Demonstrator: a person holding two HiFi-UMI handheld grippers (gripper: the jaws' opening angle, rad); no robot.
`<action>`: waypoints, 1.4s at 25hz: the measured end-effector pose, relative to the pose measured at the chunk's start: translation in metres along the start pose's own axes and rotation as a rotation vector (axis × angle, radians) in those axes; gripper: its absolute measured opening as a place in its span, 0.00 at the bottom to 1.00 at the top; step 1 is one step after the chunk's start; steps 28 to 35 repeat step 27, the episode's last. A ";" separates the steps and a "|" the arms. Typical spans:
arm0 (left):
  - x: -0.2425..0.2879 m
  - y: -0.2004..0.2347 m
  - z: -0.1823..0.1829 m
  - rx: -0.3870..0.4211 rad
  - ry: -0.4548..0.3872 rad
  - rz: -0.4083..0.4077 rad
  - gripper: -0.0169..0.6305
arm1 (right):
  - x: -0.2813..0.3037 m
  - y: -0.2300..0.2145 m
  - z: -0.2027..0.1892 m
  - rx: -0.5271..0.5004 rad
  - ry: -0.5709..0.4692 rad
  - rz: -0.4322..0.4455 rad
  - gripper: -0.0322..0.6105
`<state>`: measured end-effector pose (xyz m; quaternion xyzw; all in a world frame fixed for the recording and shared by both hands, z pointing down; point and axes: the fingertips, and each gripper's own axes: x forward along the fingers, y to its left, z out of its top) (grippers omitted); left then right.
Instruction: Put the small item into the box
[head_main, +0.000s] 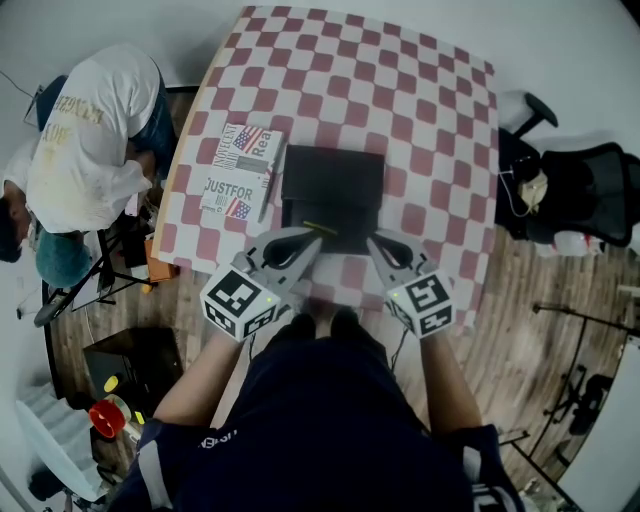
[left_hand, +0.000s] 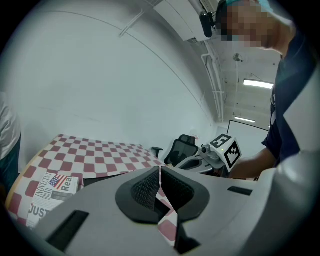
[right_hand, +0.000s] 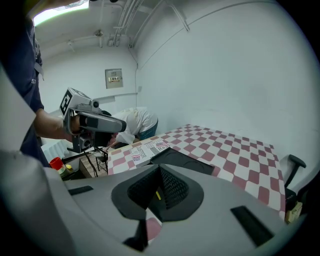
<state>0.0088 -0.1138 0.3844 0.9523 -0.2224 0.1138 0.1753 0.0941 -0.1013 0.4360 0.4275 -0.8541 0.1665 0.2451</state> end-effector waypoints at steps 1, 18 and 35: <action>0.000 0.000 0.000 -0.001 -0.001 0.000 0.09 | 0.000 0.001 0.001 -0.001 0.000 0.002 0.08; 0.002 0.004 0.000 -0.007 -0.005 0.002 0.09 | 0.008 0.001 -0.005 -0.002 0.020 0.014 0.08; 0.003 0.006 0.001 -0.007 -0.007 0.000 0.09 | 0.009 0.001 -0.002 -0.001 0.015 0.014 0.08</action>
